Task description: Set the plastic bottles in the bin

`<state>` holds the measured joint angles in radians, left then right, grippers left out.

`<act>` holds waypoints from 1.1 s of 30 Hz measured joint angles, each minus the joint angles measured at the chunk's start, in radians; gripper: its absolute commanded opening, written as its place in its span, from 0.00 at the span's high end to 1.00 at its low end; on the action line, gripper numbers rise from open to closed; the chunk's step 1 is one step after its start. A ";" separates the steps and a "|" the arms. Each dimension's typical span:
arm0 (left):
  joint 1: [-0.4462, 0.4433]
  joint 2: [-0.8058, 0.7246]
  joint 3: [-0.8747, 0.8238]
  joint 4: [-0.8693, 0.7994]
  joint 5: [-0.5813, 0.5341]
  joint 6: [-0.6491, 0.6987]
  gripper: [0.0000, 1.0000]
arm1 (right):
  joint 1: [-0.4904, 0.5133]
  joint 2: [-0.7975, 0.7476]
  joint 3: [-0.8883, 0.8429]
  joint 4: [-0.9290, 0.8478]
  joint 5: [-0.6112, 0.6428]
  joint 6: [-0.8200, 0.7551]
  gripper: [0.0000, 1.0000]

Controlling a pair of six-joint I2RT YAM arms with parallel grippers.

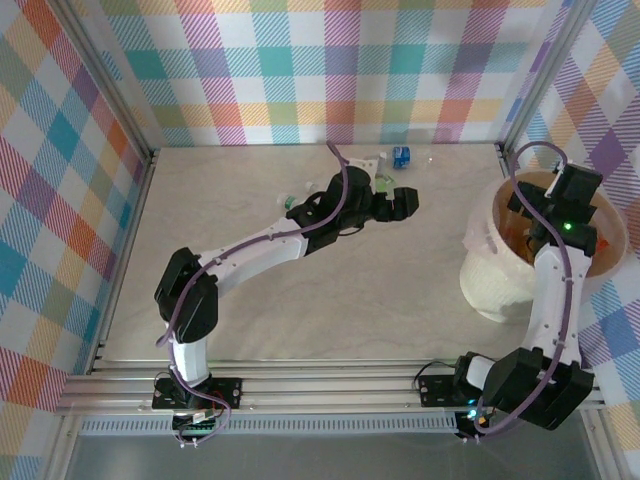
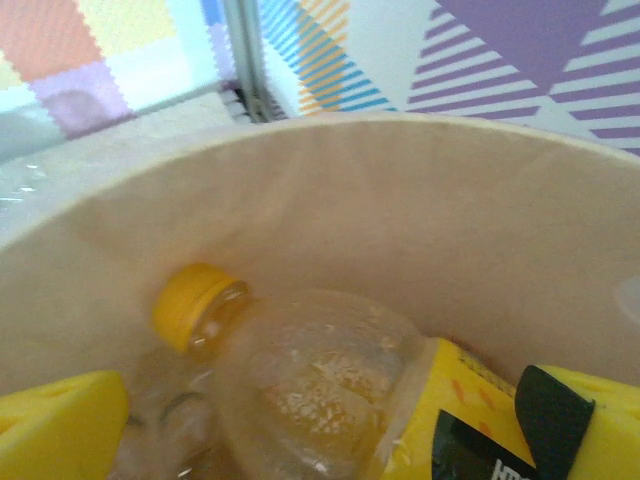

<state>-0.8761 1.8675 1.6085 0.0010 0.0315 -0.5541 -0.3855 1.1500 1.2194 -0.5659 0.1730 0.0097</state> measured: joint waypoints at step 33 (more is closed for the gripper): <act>0.004 0.020 0.004 -0.028 -0.075 0.014 0.00 | 0.000 0.002 -0.055 0.130 -0.136 0.383 0.00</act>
<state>-0.8719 1.8877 1.6127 -0.0273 -0.0437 -0.5400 -0.3859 1.1519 1.1645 -0.4362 0.0368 0.3927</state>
